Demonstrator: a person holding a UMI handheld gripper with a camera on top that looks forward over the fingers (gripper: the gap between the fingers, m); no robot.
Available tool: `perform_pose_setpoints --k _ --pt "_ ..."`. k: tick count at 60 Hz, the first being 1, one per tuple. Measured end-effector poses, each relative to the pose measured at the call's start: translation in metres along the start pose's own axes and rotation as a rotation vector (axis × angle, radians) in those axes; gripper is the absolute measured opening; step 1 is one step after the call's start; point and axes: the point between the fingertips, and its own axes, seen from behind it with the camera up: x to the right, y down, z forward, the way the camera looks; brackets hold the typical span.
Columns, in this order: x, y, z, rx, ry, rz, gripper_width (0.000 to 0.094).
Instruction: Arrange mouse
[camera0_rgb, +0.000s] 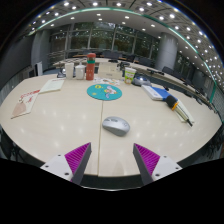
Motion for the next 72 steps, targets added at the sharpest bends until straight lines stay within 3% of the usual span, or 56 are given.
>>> perform_pose_setpoints --k 16,35,42,47,64,72 --pt "0.036 -0.01 0.096 -0.047 -0.033 -0.013 0.0855" --pt "0.037 -0.05 0.148 -0.011 -0.097 -0.03 0.0806" --pt "0.035 -0.058 0.162 0.009 -0.126 -0.018 0.0696" --pt "0.029 -0.062 0.167 0.02 -0.163 -0.007 0.0493" --pt "0.035 -0.079 0.164 0.01 -0.109 -0.024 0.0364" --pt "0.032 -0.151 0.144 0.082 -0.093 0.032 0.0366"
